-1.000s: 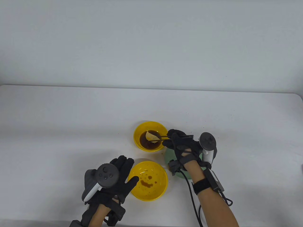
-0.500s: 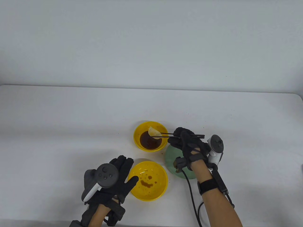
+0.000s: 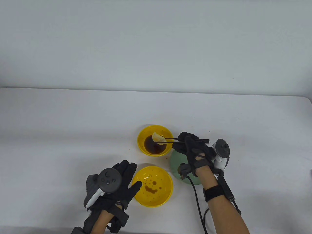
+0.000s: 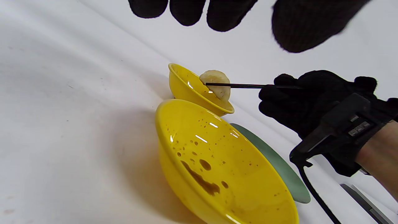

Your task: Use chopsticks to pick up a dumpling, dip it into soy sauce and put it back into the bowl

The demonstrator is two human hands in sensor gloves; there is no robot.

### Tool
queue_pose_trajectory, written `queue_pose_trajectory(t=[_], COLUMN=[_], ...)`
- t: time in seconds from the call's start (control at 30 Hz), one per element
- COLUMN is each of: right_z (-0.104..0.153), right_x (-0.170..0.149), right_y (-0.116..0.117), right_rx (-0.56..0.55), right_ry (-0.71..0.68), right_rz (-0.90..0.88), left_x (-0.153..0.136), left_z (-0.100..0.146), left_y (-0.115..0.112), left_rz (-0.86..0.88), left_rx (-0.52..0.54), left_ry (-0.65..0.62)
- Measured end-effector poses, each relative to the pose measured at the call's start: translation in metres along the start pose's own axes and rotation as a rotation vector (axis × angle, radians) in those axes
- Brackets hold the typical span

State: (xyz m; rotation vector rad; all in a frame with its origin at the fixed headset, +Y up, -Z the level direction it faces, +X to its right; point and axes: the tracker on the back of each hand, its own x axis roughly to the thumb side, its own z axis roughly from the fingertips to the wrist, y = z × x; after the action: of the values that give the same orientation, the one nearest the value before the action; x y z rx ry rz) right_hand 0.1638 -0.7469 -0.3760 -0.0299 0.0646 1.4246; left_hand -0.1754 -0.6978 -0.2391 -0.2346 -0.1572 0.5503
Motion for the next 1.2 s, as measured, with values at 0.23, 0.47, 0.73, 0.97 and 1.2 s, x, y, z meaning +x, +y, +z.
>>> queue_pose_trajectory(t=[0.23, 0.47, 0.73, 0.97, 1.2], right_z=[0.040, 0.088, 0.099, 0.100, 0.099], right_x=[0.028, 0.025, -0.006, -0.010, -0.013], right_y=[0.000, 0.001, 0.019, 0.024, 0.023], right_rx=[0.093, 0.234, 0.334, 0.368, 0.383], right_ry=[-0.046, 0.006, 0.079, 0.065, 0.082], right_rz=[-0.099, -0.039, 0.152, 0.222, 0.252], left_x=[-0.001, -0.002, -0.004, -0.003, -0.003], left_z=[0.002, 0.001, 0.001, 0.000, 0.000], left_y=[0.005, 0.004, 0.003, 0.002, 0.001], left_rz=[0.034, 0.040, 0.040, 0.029, 0.027], left_rx=[0.031, 0.028, 0.024, 0.013, 0.010], left_ry=[-0.017, -0.008, 0.008, 0.008, 0.010])
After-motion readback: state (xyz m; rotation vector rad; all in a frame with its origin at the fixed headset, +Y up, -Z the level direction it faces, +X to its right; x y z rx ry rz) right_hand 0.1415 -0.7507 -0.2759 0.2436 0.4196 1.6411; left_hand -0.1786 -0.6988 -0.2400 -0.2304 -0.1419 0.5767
